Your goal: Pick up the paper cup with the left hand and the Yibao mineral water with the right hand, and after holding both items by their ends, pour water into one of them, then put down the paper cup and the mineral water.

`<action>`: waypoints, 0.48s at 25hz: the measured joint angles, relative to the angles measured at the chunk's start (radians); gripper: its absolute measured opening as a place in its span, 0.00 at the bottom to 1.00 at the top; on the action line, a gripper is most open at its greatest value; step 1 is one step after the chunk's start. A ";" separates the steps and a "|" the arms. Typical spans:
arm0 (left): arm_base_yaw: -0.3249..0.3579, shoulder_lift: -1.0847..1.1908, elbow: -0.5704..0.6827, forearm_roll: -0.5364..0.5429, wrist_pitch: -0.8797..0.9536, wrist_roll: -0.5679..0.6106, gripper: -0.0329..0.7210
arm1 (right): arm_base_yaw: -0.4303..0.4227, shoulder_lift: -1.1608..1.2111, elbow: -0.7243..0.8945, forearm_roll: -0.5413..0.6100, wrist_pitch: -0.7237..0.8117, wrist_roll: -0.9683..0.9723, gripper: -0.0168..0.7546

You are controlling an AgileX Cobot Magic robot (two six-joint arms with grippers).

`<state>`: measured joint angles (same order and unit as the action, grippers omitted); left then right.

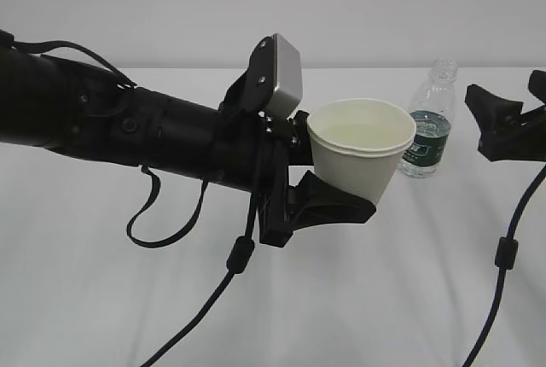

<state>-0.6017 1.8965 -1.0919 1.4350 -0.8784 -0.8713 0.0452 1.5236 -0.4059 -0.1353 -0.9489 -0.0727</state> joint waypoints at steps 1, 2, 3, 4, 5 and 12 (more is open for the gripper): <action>0.000 0.000 0.000 -0.002 0.000 0.000 0.63 | 0.000 -0.023 0.000 0.000 0.018 0.000 0.81; 0.000 0.000 0.000 -0.007 0.000 0.000 0.63 | 0.000 -0.046 0.000 0.000 0.037 0.000 0.81; 0.000 0.000 0.000 -0.016 0.000 0.000 0.63 | 0.000 -0.065 0.000 0.000 0.053 -0.002 0.81; 0.000 0.000 0.000 -0.022 0.000 0.000 0.63 | 0.000 -0.088 0.000 0.000 0.072 -0.002 0.81; 0.000 0.000 0.000 -0.029 0.000 0.000 0.63 | 0.000 -0.109 0.001 0.000 0.093 -0.002 0.81; 0.000 0.000 0.000 -0.049 0.015 0.000 0.63 | 0.000 -0.208 0.002 0.000 0.189 -0.002 0.80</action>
<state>-0.6017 1.8965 -1.0919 1.3857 -0.8632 -0.8713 0.0452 1.3160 -0.4036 -0.1353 -0.7598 -0.0743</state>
